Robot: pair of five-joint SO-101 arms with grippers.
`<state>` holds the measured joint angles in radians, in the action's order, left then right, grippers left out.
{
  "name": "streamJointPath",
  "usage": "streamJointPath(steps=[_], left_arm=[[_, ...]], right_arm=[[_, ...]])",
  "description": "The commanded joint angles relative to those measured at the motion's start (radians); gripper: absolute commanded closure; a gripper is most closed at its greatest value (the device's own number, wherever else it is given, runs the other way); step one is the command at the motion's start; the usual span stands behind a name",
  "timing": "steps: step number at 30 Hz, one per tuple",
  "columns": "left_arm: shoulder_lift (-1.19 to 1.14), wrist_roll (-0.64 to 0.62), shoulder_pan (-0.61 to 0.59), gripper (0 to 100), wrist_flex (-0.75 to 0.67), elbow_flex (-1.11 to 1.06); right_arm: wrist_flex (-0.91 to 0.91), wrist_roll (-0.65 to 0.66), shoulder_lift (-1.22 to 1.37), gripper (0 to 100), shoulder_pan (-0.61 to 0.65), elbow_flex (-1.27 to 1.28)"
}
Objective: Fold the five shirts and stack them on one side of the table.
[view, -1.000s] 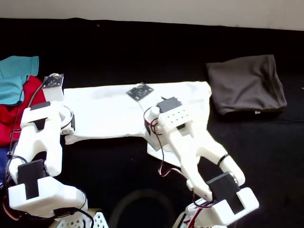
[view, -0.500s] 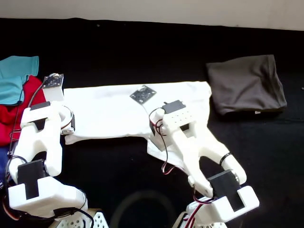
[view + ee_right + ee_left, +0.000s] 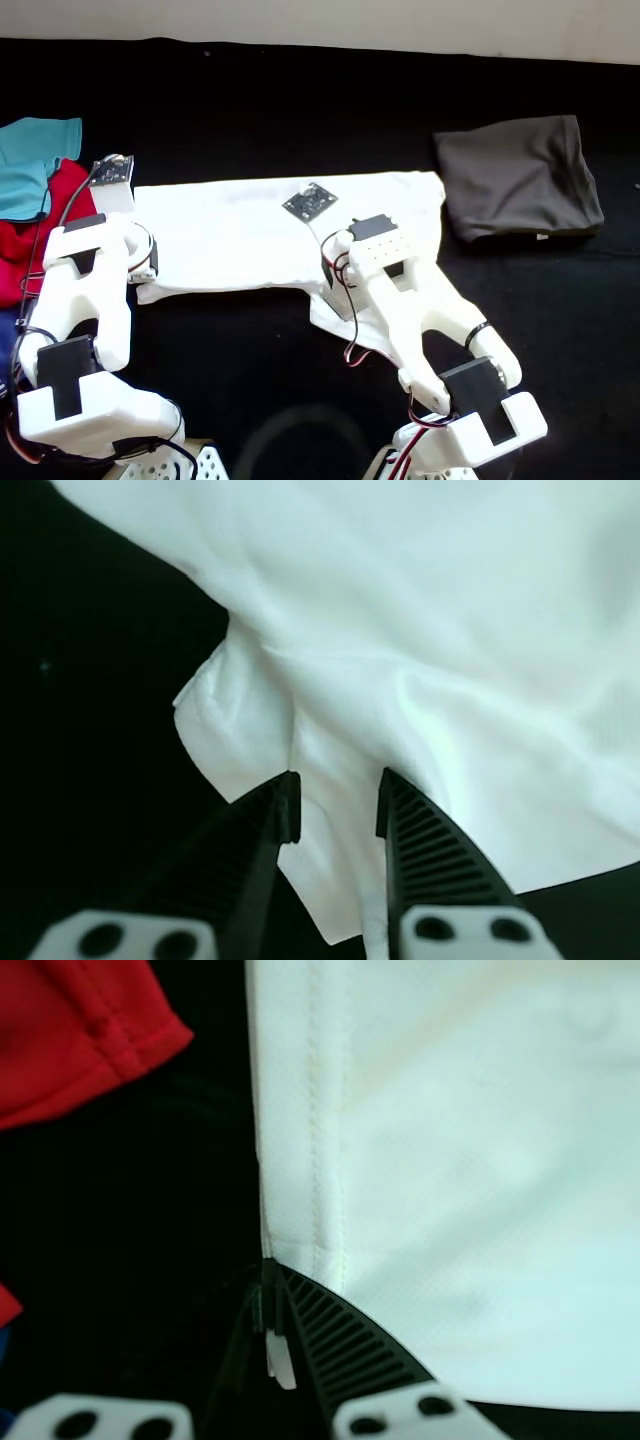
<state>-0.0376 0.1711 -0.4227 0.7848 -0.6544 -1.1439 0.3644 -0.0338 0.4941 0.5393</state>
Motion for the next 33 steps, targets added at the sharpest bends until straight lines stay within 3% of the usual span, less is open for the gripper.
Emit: streamJointPath(steps=[1, 6, 12, 17, 23, 28, 33], left_arm=[[-0.005, 0.002, 0.004, 99, -0.015, 0.016], [-0.005, 0.002, 0.004, 99, -0.015, 0.016], [-0.005, 0.002, 0.005, 99, -0.015, 0.016], [-0.005, 0.002, 0.005, 99, -0.015, 0.016], [-0.005, 0.002, 0.005, 99, -0.015, 0.016], [-0.005, 0.002, 0.005, 99, -0.015, 0.016], [-0.005, 0.002, 0.005, 99, -0.015, 0.016]], right_arm=[[-0.067, 0.002, -0.016, 86.9, -0.001, -0.064], [-0.111, 0.002, -0.005, 93.1, 0.065, -0.079], [-0.022, 0.002, 0.024, 93.1, 0.064, -0.077], [-0.013, -0.009, 0.197, 88.1, 0.036, -0.096], [-0.022, -0.026, 0.228, 87.5, 0.030, -0.157], [-0.056, -0.021, 0.228, 98.6, 0.027, -0.206], [-0.114, -0.020, 0.228, 99.2, -0.004, -0.277]])
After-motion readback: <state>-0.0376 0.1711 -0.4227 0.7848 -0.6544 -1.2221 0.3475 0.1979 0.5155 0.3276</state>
